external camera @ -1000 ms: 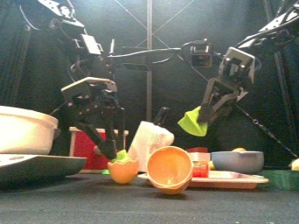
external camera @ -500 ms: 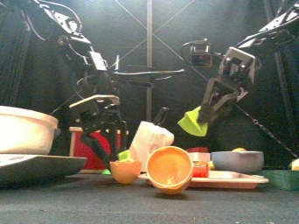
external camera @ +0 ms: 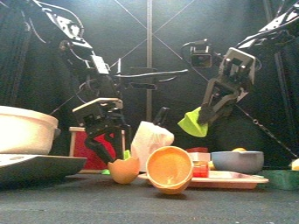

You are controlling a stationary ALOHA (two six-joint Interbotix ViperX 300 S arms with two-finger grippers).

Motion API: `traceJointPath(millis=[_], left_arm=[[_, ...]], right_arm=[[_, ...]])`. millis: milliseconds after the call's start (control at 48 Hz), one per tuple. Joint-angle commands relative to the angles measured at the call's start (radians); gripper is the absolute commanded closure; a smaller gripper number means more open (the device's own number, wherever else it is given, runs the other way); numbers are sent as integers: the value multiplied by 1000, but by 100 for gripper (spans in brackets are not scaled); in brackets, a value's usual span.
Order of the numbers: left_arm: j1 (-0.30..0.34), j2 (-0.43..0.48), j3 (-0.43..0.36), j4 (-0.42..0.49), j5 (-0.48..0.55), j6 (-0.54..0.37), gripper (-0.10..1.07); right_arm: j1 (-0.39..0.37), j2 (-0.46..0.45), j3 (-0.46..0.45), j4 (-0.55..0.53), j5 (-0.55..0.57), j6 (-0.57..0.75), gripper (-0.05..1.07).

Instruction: Grab other starfruit half

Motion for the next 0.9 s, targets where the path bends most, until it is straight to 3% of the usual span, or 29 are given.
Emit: traceJointPath(millis=[0,875], left_arm=[[6,-6,-21,2,-8,0,1],[11,-3,-26,0,-11,-5,3]], right_arm=[[2,-12,-14,2,-3,0,43],[2,-8,-12,2,-5,0,43]])
